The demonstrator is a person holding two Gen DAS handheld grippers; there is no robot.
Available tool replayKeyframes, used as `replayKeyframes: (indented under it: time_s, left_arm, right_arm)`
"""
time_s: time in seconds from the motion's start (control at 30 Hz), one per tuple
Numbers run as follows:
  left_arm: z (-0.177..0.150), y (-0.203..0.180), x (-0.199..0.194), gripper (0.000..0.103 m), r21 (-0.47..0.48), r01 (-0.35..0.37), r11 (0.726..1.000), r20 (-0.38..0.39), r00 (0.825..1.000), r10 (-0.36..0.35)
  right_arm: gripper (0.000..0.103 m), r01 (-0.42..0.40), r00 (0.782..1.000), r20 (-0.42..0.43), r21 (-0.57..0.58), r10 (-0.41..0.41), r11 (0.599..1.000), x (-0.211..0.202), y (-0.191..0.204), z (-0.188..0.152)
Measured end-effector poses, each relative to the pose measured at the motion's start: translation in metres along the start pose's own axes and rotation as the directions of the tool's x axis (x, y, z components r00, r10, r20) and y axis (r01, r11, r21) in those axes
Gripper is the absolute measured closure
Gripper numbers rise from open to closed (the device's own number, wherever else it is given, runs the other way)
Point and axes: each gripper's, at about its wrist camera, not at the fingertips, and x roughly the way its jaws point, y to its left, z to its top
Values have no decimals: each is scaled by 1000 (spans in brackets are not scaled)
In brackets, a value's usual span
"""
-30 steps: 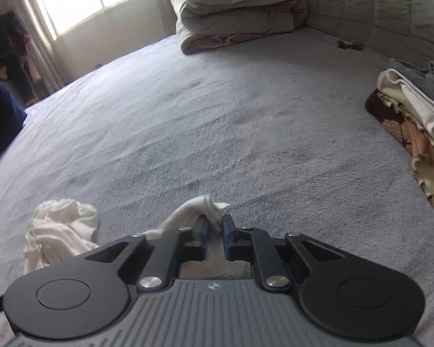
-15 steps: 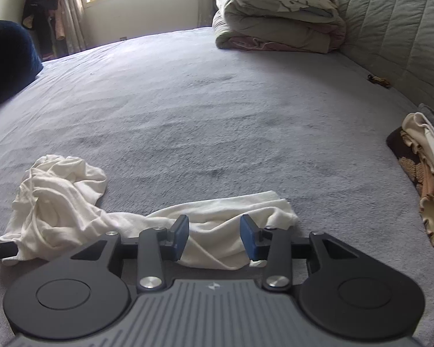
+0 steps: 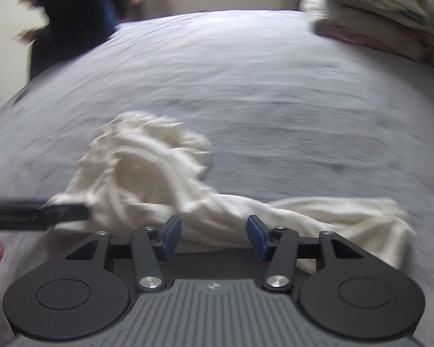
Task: Fold clothes
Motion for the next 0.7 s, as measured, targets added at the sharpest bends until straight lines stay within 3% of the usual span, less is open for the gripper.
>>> replayKeyframes:
  time_s: [0.17,0.53,0.67,0.7]
  left_arm:
    - [-2,-4,3,39,27,-23,999,9,1000,22]
    - [-2,-2,1,58,5,-63,998,26,998,62]
    - [-1,2,1,63,-12,-59,998,23,998,59]
    - [0,3,1,67,-18,-58,998,23,998,59]
  right_arm:
    - [41,55,998,6,-129,-55,990,20,23,1]
    - [40,61,998,41,-124,-56,990,22,20,-4]
    - [47,73,996,52,-119,-67,990,22,21,-5]
    - [54,75,996,57,-116,-69,990,22,21,-5]
